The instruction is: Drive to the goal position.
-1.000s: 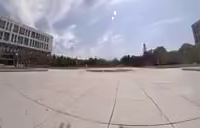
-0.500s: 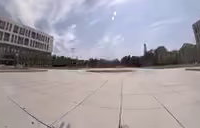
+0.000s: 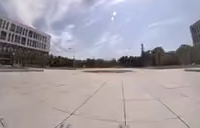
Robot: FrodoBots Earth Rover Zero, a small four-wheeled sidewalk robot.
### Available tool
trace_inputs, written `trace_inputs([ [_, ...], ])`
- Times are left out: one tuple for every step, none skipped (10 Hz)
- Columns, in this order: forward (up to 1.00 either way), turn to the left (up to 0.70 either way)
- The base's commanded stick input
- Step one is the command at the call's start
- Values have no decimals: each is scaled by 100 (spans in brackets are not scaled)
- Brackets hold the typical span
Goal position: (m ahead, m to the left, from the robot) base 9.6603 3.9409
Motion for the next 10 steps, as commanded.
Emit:
trace_inputs([
  [70, 0],
  [70, 0],
  [70, 0],
  [70, 0],
  [70, 0],
  [70, 0],
  [70, 0],
  [70, 0],
  [70, 0],
  [70, 0],
])
